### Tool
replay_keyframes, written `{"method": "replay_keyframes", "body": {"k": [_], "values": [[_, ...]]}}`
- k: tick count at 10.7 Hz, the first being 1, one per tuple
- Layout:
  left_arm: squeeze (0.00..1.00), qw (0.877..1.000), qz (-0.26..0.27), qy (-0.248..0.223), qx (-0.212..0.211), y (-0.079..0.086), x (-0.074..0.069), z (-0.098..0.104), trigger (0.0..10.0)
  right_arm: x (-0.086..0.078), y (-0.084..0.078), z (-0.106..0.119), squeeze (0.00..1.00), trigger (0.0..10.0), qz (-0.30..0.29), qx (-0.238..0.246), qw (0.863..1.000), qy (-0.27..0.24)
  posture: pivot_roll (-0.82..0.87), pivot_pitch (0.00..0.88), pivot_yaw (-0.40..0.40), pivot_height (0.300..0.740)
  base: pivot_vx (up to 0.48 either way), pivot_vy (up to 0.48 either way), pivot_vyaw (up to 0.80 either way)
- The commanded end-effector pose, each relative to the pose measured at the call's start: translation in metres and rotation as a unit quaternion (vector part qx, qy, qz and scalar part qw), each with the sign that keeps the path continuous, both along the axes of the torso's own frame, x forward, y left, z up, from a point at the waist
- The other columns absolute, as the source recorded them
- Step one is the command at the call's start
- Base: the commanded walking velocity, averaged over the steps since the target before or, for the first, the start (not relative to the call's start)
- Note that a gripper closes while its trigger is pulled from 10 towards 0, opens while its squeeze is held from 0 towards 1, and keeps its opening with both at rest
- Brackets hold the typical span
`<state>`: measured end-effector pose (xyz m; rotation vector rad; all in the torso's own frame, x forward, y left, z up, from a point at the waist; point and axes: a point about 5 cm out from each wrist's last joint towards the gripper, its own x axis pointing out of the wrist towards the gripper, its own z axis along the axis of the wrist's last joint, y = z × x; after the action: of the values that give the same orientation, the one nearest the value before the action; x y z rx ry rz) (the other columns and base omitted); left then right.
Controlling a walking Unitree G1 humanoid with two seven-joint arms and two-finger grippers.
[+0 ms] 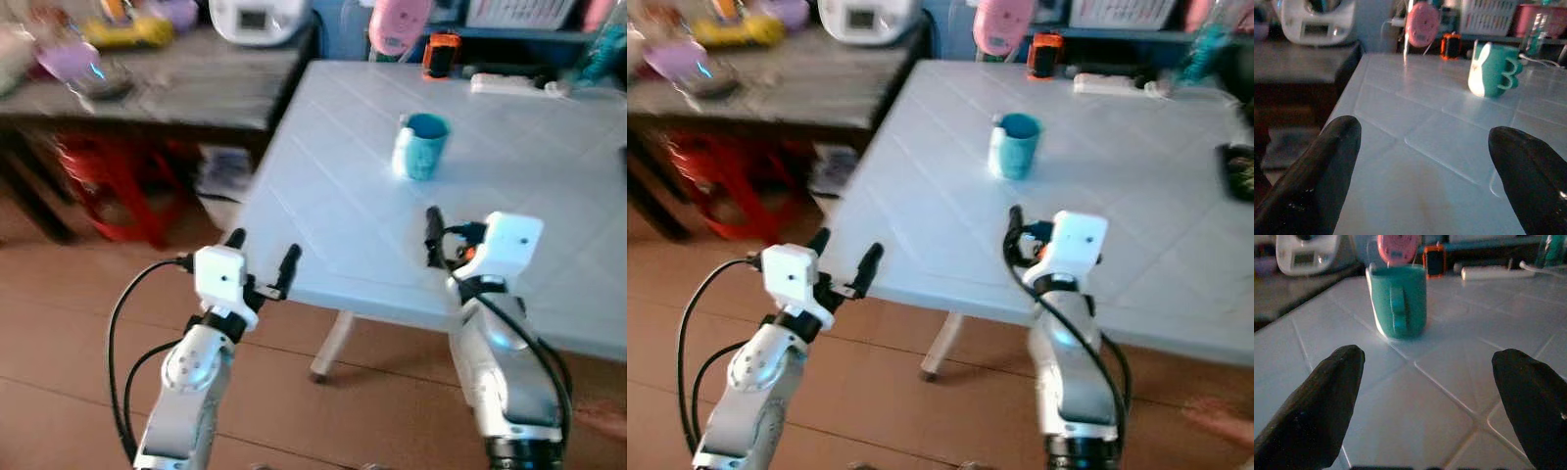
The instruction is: Setting the table
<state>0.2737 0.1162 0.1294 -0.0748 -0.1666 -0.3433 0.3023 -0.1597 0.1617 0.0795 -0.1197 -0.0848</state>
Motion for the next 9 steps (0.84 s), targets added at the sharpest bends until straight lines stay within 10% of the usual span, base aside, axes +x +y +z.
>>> {"method": "replay_keyframes", "body": {"k": [1, 9], "values": [[0.00, 1.000, 0.011, 0.001, 0.002, 0.0065, -0.0005, -0.0011, 10.0, 0.0002, 0.0038, 0.0006, 0.52, 10.0, 0.007, 0.000, 1.000, 0.003, -0.11, 0.147, 0.048, 0.740, 0.000, 0.000, 0.00], [0.00, 0.999, -0.034, -0.029, -0.013, -0.0003, -0.0019, 0.0059, 10.0, -0.0001, 0.0052, -0.0006, 0.52, 10.0, 0.007, -0.008, 1.000, -0.005, -0.11, 0.150, 0.074, 0.740, 0.216, 0.000, 0.00]]}}
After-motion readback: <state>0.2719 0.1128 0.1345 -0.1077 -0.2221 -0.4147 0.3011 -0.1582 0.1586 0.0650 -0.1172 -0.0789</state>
